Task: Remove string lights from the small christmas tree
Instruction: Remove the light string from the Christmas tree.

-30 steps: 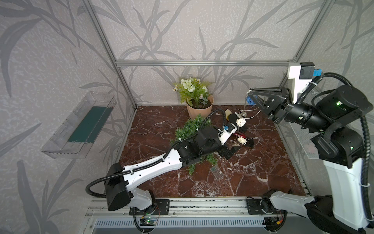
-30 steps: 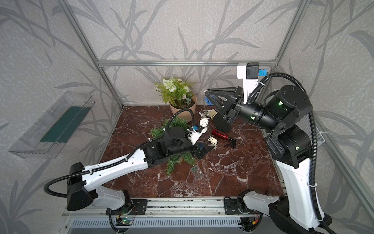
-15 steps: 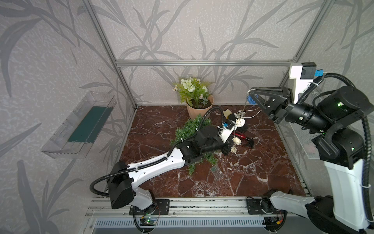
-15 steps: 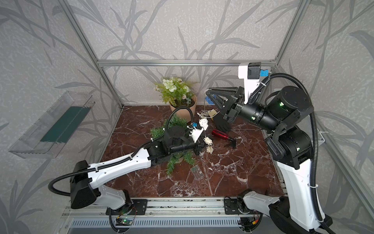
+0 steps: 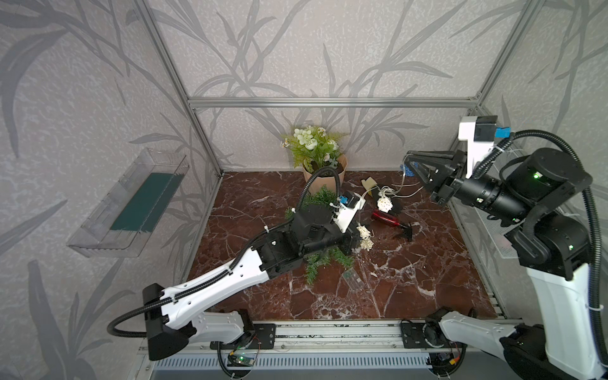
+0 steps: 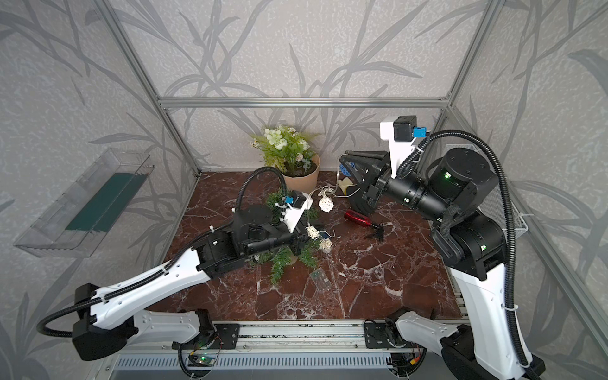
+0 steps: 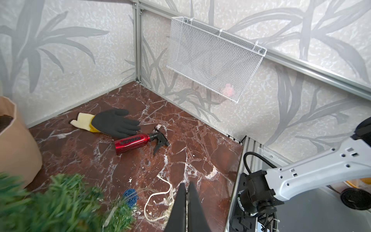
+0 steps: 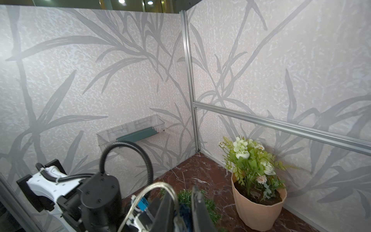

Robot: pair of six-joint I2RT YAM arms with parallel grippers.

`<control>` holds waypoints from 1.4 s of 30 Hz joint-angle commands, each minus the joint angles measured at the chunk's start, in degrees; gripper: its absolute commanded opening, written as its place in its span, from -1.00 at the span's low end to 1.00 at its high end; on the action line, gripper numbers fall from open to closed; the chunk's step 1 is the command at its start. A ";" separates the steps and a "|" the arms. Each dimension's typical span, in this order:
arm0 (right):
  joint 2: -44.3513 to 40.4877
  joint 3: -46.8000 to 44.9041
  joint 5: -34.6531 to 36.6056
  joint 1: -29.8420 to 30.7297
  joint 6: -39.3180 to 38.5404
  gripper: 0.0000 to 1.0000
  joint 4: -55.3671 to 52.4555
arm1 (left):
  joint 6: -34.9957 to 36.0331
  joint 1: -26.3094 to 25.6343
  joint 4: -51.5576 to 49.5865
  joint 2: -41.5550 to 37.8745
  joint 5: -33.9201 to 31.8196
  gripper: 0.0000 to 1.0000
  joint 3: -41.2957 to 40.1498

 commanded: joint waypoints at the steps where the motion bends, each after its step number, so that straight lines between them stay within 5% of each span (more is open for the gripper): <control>1: -0.64 -2.15 3.54 0.13 -3.96 -1.00 -2.14 | -1.05 -1.87 -10.03 -3.04 -3.33 -1.00 3.28; 13: 0.96 -5.57 11.24 -1.28 -9.07 -1.00 -6.94 | -0.81 -6.62 -23.26 -11.12 -9.16 -1.00 11.47; 25: 0.02 -14.78 -1.00 -0.92 -6.64 -1.00 -3.06 | 0.45 -7.03 -33.22 -14.70 -19.05 -1.00 21.15; 29: -2.32 -18.78 -4.75 3.40 -7.18 -1.00 0.10 | 1.58 -7.03 -35.07 -16.51 -22.25 -1.00 23.01; 42: -0.59 -19.67 2.44 20.75 -9.92 -1.00 -0.68 | 1.31 -7.05 -36.99 -25.98 -31.52 -1.00 25.09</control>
